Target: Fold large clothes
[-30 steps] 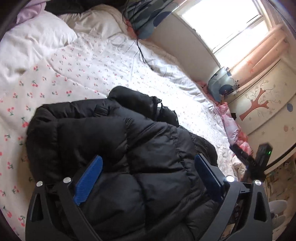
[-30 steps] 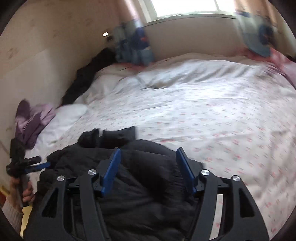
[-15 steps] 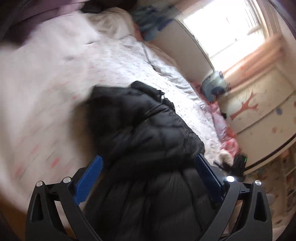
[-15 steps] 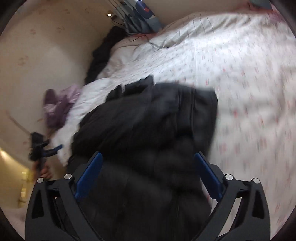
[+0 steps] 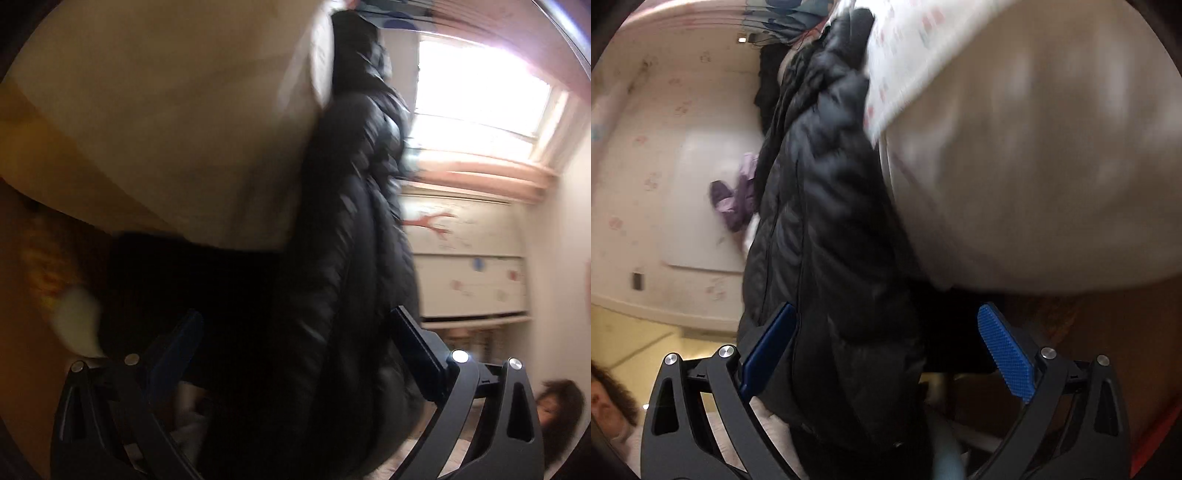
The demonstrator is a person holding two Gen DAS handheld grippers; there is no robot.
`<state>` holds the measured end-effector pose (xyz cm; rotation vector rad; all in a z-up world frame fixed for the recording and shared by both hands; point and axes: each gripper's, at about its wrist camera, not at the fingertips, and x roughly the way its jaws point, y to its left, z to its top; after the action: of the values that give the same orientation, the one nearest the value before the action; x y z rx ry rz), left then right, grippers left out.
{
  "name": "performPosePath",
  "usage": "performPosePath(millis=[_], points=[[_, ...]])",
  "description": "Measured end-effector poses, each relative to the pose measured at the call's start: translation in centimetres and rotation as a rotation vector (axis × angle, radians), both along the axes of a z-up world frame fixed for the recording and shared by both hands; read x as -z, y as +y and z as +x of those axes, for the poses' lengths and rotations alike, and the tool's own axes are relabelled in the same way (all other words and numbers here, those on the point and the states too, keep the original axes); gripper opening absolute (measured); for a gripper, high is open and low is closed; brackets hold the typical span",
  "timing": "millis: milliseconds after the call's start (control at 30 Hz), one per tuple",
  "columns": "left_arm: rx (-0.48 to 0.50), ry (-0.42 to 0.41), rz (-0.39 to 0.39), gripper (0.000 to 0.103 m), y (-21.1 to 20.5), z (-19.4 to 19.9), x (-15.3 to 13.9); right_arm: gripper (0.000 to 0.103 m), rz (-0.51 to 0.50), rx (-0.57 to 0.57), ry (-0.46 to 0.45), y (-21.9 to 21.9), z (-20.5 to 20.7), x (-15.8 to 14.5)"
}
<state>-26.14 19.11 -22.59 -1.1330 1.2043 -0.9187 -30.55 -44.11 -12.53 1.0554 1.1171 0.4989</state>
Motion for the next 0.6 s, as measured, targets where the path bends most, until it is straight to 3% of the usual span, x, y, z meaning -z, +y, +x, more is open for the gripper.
performPosePath(millis=[133,267,433,500,533,567,600], points=[[0.049,-0.055,-0.111,0.096,-2.2,-1.3,-1.1,0.096,0.196,-0.022,-0.044,1.5,0.1,2.1],[0.104,-0.061,-0.099,0.096,-4.1,-2.3,-1.8,0.096,0.295,-0.020,-0.053,3.1,0.6,4.2],[-0.010,-0.028,-0.063,0.094,-2.5,-4.1,-1.8,0.095,0.365,-0.011,-0.058,4.7,0.8,6.1],[-0.055,-0.054,-0.031,0.078,-2.0,-4.8,-3.0,0.082,0.395,-0.012,-0.128,5.2,0.6,5.1],[-0.060,-0.068,-0.026,0.060,-2.0,-5.0,-3.4,0.064,0.422,-0.029,-0.168,5.6,0.4,4.2],[-0.071,-0.094,-0.019,0.046,-1.8,-5.4,-4.2,0.055,0.423,-0.059,-0.218,6.1,0.3,2.6],[-0.089,-0.130,-0.002,0.041,-1.6,-5.8,-5.4,0.048,0.413,-0.084,-0.261,6.6,0.2,1.2]])
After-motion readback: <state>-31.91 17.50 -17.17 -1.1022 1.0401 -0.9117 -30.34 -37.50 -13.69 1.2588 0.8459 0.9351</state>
